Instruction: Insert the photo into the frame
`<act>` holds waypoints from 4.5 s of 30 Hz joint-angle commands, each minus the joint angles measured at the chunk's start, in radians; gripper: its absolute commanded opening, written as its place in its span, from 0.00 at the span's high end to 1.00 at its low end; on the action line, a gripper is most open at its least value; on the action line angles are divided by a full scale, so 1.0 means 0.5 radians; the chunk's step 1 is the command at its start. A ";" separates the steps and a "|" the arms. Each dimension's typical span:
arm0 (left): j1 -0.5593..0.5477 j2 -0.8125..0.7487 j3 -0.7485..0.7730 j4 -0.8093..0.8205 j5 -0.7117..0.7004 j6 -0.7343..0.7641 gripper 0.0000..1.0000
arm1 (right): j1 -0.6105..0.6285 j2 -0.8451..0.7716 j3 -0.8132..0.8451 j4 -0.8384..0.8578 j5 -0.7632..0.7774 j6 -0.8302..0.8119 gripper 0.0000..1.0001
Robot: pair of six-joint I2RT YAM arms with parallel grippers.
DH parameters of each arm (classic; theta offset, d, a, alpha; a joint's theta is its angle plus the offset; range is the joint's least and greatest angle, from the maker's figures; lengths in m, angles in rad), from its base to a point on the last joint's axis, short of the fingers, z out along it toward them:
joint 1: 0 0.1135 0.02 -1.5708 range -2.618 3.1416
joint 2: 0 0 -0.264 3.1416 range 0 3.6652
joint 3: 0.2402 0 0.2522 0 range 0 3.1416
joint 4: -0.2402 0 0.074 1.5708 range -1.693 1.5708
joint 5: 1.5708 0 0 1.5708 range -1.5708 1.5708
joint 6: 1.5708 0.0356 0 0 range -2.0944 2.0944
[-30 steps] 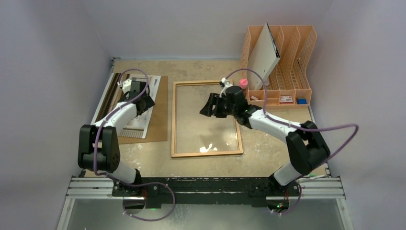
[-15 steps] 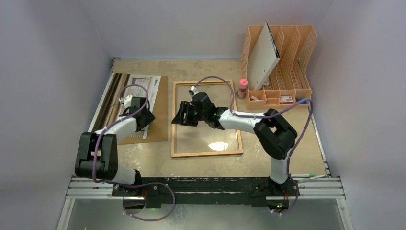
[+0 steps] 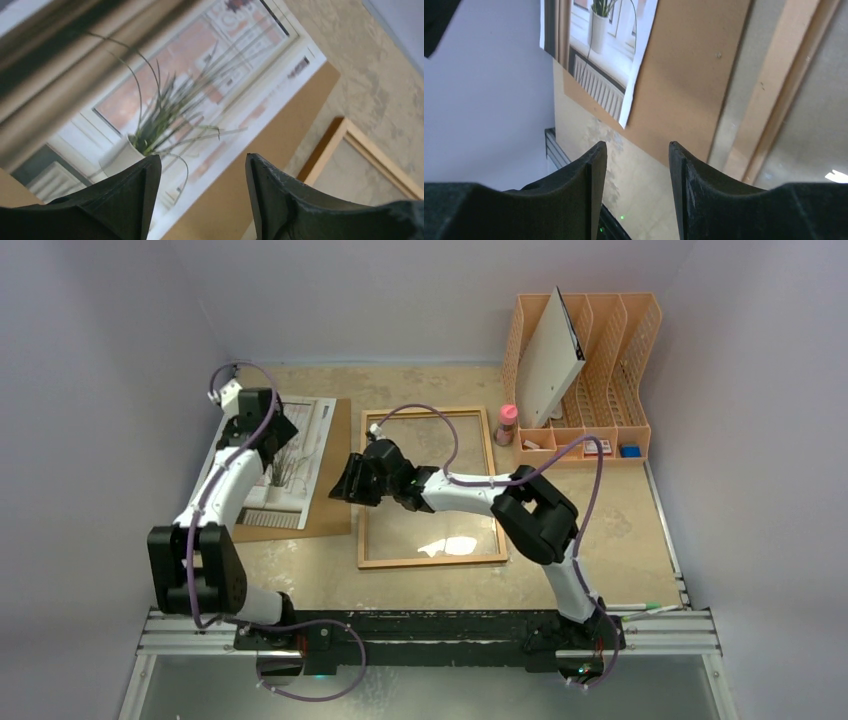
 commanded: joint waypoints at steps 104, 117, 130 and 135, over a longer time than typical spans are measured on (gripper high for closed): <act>0.295 -0.069 0.226 -0.403 0.980 0.561 0.26 | -0.577 -0.739 0.121 -1.046 -0.369 -1.050 1.00; 0.292 -0.280 0.136 -0.376 1.089 0.450 0.27 | -0.711 -1.206 0.294 -1.626 0.162 -1.494 1.00; 0.292 -0.333 0.178 -0.379 1.216 0.392 0.27 | -0.798 -1.333 0.654 -1.840 0.722 -1.698 1.00; 0.291 -0.358 0.166 -0.301 1.326 0.316 0.27 | -0.794 -1.396 0.744 -1.811 1.021 -1.795 1.00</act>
